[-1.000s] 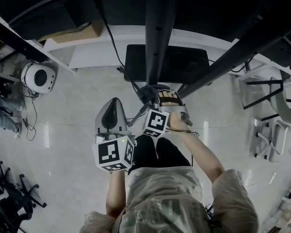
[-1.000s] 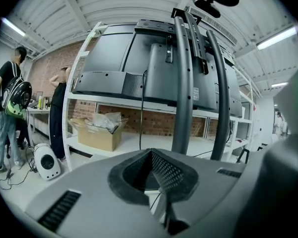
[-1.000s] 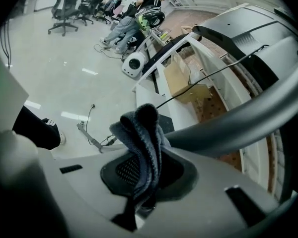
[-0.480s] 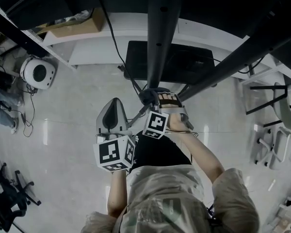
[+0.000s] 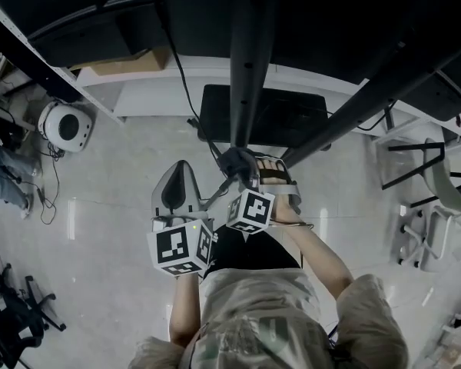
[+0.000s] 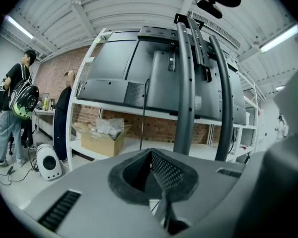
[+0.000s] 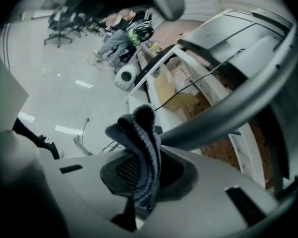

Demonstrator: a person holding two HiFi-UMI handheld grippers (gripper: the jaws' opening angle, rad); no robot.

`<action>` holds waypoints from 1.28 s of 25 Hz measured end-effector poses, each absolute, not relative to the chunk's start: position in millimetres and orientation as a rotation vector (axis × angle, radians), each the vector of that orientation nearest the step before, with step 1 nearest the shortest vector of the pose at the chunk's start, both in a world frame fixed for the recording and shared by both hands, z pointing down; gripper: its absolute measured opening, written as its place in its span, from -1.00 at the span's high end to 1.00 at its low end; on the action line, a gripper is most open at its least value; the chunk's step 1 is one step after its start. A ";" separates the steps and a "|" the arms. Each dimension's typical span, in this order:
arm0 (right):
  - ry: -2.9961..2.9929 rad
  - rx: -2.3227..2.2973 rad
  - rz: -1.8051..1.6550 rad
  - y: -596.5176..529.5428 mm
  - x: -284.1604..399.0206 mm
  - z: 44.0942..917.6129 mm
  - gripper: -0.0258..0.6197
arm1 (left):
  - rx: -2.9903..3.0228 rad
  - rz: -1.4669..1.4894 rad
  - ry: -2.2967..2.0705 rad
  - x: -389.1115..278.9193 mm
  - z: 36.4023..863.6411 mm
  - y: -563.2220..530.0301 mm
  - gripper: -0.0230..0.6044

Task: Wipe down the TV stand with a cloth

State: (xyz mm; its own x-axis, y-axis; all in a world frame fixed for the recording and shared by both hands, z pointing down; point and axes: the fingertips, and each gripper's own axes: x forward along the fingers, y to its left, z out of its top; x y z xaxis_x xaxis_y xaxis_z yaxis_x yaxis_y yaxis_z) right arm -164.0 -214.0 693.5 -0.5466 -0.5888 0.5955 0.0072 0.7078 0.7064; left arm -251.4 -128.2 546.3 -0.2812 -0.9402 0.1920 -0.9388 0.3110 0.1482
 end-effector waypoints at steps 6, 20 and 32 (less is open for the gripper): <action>-2.441 0.778 -0.525 -221.9 -148.0 463.3 0.75 | 1.908 -0.107 -2.385 -230.7 399.1 -140.1 0.88; -2.861 1.476 0.116 -202.4 4.2 323.6 0.74 | 2.265 -0.196 -2.339 -158.5 289.2 -138.0 0.88; -2.821 1.487 0.064 -185.6 17.0 322.3 0.74 | 2.276 -0.187 -2.312 -148.0 291.0 -132.8 0.88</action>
State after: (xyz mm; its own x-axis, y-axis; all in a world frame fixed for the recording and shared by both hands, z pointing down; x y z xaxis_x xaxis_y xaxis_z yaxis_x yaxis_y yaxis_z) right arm 17.0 -185.6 322.3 -0.5643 -0.8253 -0.0239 -0.8233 0.5646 -0.0582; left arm -148.0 -132.8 291.0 -0.0159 -0.9874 -0.1574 -0.9999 0.0151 0.0060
